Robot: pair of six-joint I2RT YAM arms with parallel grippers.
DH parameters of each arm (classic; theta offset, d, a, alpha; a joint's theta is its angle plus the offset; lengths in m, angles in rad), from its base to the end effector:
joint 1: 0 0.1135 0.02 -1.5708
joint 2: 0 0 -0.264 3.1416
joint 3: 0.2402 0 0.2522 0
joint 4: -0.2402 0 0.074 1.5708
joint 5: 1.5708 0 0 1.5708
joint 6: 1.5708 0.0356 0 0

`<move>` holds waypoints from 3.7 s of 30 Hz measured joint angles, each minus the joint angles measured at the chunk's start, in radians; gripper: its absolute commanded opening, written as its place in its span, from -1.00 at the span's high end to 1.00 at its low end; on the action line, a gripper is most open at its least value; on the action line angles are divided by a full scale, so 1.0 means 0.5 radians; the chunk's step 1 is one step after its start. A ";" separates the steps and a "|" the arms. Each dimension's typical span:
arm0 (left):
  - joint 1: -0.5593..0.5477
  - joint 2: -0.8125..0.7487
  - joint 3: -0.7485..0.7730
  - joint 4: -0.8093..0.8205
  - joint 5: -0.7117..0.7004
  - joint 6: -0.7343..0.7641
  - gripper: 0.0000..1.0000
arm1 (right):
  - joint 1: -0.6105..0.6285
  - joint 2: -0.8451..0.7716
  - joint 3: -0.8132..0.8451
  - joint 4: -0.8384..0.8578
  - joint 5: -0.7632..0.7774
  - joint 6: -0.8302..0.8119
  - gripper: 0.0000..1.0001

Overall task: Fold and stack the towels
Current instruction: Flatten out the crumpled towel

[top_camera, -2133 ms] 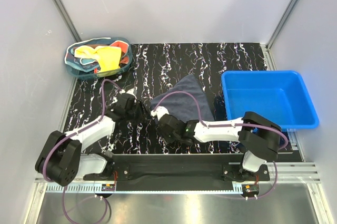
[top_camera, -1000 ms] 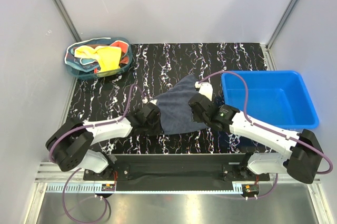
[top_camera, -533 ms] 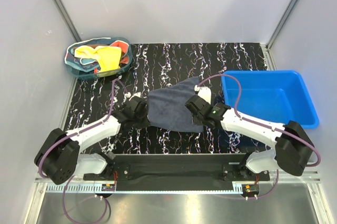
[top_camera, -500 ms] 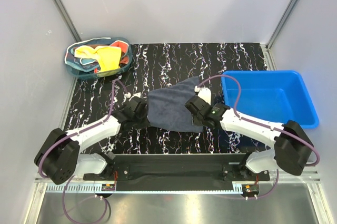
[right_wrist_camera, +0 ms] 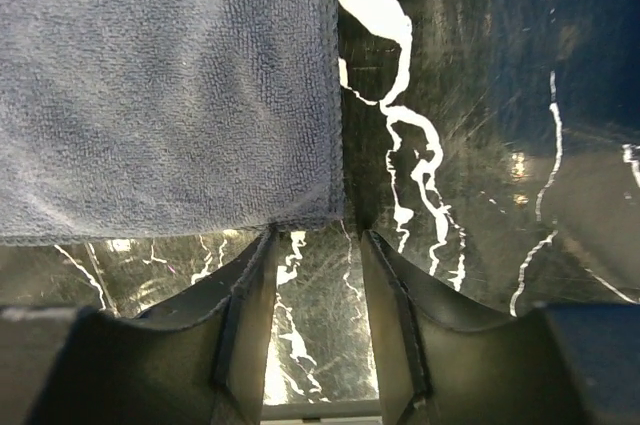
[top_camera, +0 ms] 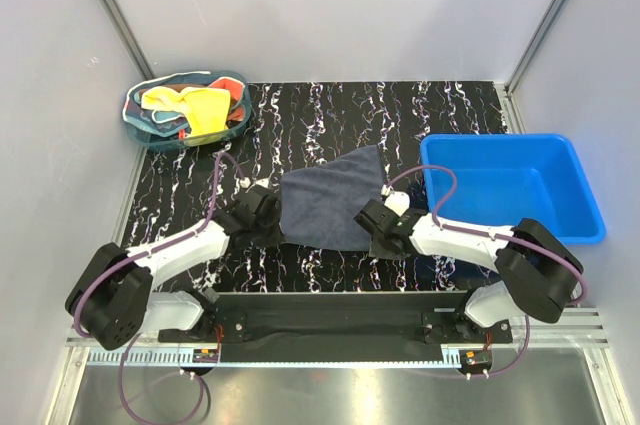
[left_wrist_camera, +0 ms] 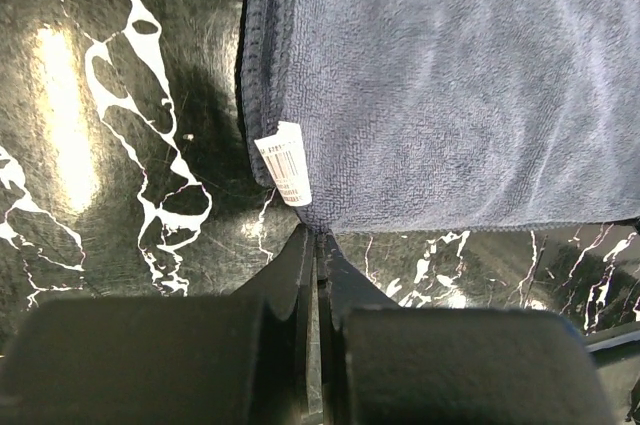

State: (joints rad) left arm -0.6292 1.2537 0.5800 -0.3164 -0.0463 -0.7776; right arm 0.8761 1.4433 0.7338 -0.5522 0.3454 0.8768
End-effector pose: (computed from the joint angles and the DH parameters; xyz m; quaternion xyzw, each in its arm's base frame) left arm 0.1842 -0.1321 0.1668 -0.0776 0.9548 -0.1682 0.2326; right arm 0.1655 0.1798 0.1589 0.0268 0.9734 0.0079 0.2275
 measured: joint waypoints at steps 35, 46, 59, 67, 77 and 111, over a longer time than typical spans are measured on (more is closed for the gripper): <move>-0.018 -0.117 1.324 -0.656 0.047 0.326 1.00 | -0.001 -0.798 0.842 -0.333 0.494 -0.674 1.00; -0.035 -0.178 2.524 -0.748 0.189 0.420 1.00 | -0.002 -0.857 1.890 -0.259 0.431 -1.174 1.00; -0.109 -0.268 2.441 -0.758 0.387 0.304 1.00 | -0.004 -1.035 1.912 -0.004 -0.094 -1.169 1.00; -0.109 -0.157 2.805 -0.706 0.346 0.409 1.00 | -0.004 -0.800 2.209 0.122 -0.144 -1.483 1.00; -0.110 -0.233 2.785 -0.420 0.491 0.369 1.00 | -0.004 -1.003 2.204 0.221 -0.261 -1.643 1.00; 0.864 0.858 2.913 -0.198 0.537 0.429 1.00 | -0.937 0.572 2.452 0.827 -0.163 -1.983 1.00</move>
State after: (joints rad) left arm -0.1970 1.6825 2.0365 -0.4156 0.2222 -0.5632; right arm 0.4076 1.7294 1.9598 -0.1387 0.2638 -0.1146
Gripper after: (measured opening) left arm 0.012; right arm 0.009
